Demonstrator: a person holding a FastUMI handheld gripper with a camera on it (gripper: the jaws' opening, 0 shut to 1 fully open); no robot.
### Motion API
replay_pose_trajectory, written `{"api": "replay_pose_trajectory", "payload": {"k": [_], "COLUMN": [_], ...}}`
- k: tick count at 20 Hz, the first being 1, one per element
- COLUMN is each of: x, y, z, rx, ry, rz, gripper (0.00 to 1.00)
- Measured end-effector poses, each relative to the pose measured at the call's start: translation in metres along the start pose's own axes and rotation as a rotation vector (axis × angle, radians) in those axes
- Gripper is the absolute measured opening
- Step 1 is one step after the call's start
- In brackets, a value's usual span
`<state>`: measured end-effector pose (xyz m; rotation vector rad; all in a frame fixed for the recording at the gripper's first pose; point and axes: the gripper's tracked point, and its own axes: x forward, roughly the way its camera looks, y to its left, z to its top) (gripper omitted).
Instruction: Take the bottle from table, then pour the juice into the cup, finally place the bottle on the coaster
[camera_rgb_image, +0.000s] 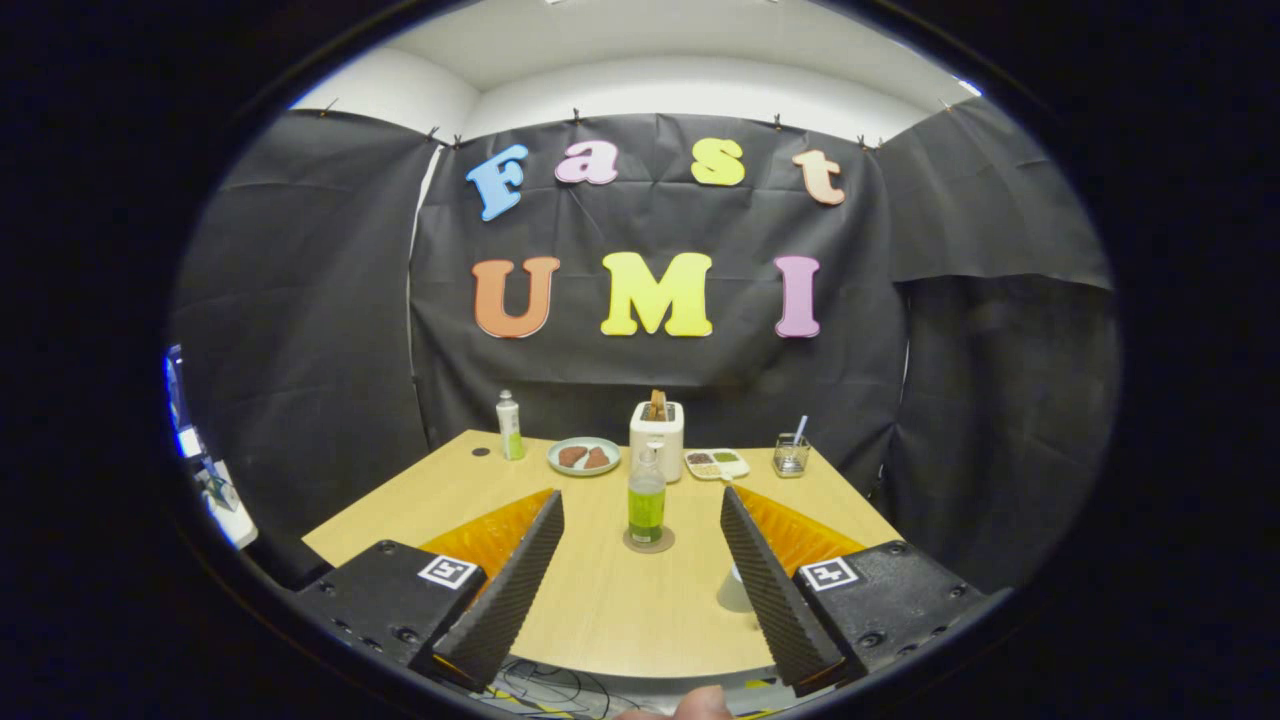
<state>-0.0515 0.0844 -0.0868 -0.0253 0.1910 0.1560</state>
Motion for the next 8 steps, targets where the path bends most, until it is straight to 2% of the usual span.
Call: {"api": "replay_pose_trajectory", "payload": {"k": [8], "x": [-0.005], "y": [0.001], "z": [0.018], "rx": [-0.002], "ry": [-0.016], "rz": [-0.008], "gripper": [1.00]}}
